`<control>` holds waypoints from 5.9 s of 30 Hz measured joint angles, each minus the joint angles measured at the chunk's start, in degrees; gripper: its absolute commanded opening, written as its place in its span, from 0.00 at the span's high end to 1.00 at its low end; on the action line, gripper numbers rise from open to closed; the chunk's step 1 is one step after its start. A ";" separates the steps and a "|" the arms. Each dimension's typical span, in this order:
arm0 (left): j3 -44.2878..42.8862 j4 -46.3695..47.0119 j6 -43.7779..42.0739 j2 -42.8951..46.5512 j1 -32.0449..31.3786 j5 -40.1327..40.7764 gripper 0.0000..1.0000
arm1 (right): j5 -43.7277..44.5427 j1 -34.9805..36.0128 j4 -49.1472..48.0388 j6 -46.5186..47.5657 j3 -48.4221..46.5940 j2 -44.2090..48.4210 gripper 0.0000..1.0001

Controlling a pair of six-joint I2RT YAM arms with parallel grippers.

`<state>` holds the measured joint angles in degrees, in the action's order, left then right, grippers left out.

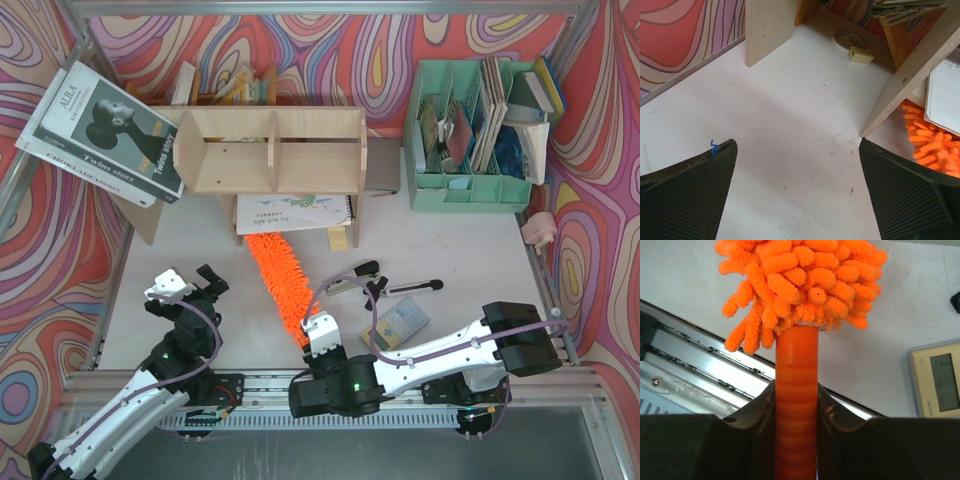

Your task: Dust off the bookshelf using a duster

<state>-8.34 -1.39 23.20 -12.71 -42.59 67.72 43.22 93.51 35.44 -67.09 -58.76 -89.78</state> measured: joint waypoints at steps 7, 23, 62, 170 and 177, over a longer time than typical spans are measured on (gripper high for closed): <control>0.00 0.00 0.00 -0.09 0.02 0.00 0.01 | 0.17 0.04 1.09 -1.60 -0.79 -0.52 1.00; 0.00 0.00 0.00 -0.15 0.15 0.00 0.01 | 1.33 0.22 23.43 -29.24 -2.05 -0.68 1.00; 0.00 -0.02 0.20 0.00 0.17 0.00 0.01 | -1.70 -4.59 16.92 -30.27 3.89 3.82 1.00; 0.00 -0.42 0.61 0.70 0.22 0.02 0.02 | -2.91 5.05 8.92 0.15 -4.00 -0.09 1.00; 0.00 -0.48 0.61 0.70 0.22 0.02 0.02 | -5.42 5.84 8.92 0.61 -1.57 1.53 1.00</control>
<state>-8.34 -1.87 23.81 -12.01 -42.37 67.75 37.80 99.35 44.36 -66.48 -60.34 -88.25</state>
